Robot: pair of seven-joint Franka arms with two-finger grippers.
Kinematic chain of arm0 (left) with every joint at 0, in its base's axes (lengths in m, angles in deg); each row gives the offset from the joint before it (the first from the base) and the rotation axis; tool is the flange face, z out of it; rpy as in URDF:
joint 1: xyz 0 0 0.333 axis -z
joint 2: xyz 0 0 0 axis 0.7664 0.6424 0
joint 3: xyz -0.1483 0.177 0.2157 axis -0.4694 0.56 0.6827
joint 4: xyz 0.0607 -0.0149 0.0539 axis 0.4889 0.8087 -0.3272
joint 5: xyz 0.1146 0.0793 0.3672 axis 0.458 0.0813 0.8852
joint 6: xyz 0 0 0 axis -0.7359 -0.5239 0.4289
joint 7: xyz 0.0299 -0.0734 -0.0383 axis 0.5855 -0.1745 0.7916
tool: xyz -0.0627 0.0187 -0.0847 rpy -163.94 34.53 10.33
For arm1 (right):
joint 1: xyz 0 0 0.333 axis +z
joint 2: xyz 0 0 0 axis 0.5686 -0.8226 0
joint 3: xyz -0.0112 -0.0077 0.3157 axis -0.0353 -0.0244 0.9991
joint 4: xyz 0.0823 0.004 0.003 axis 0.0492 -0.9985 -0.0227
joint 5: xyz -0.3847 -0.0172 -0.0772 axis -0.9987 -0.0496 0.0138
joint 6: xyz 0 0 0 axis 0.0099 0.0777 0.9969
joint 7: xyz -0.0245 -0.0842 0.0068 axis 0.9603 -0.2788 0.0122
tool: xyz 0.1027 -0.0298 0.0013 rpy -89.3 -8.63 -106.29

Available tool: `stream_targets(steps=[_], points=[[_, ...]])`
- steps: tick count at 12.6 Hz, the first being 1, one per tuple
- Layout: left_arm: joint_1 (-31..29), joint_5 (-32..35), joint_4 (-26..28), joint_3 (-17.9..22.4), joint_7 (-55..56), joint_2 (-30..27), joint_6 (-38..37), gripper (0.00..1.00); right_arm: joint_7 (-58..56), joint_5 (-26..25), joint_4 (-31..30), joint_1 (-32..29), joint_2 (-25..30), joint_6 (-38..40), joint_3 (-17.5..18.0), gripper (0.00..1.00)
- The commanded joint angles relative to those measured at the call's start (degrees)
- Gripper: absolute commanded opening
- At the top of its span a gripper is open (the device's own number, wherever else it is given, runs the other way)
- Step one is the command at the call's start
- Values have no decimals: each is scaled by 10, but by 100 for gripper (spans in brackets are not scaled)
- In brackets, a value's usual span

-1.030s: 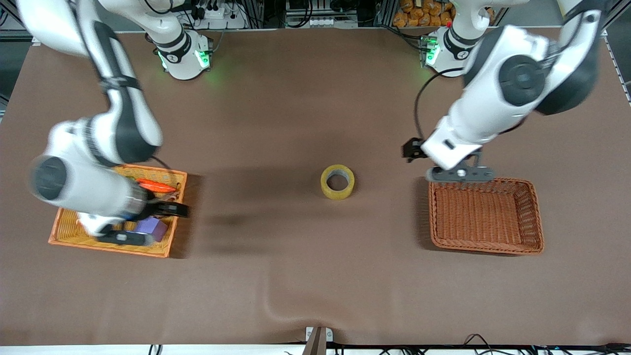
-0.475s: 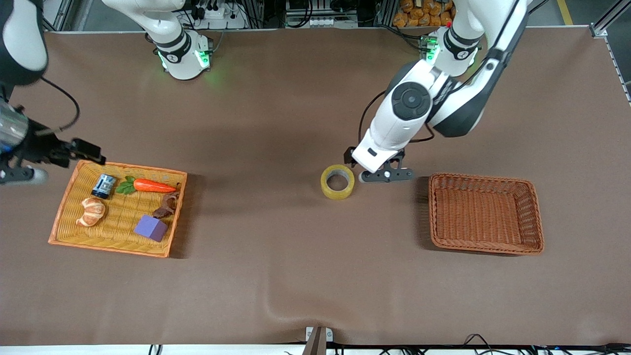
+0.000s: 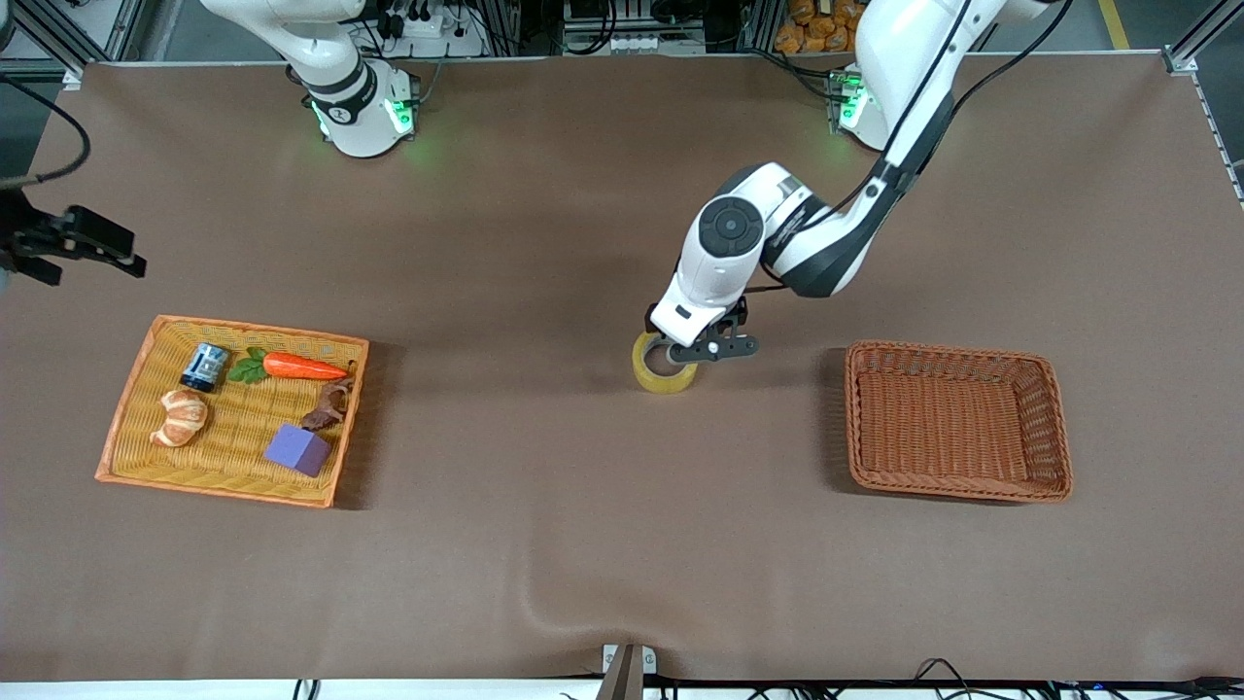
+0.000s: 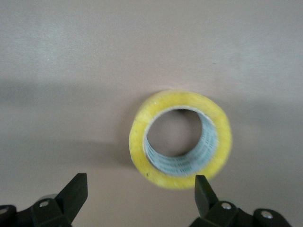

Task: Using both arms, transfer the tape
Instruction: 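Grasp the tape roll's rim with the left gripper while the right gripper retracts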

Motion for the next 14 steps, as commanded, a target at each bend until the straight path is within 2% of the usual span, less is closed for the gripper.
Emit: stream_targets(steps=[1, 3, 5, 7, 8, 9, 10, 12, 14], points=[[-6, 22, -33, 4, 11, 34, 7, 98, -6, -9, 23, 14, -3, 12, -16, 100], [-2, 22, -60, 4, 13, 63, 7, 81, -6, -8, 23, 14, -3, 14, -16, 100], [0, 22, -64, 4, 16, 73, 7, 64, -23, -13, 22, 12, -5, 17, -17, 100], [0, 23, -64, 4, 16, 81, 7, 42, -21, -29, 23, 12, -5, 16, -16, 100], [0, 23, -66, 4, 16, 89, 7, 35, -25, -30, 23, 8, -5, 16, -17, 100], [0, 23, -66, 5, 15, 92, 7, 20, -25, -29, 23, 2, -3, 17, -17, 100], [0, 23, -66, 5, 13, 91, 7, 0, -25, -29, 23, 2, -2, 19, -16, 100], [-4, 23, -66, 5, 11, 87, 7, 0, -25, -30, 23, 2, -2, 19, -17, 100], [-20, 23, -64, 4, 11, 54, -1, 0, -25, -30, 23, 2, -2, 19, -17, 100]])
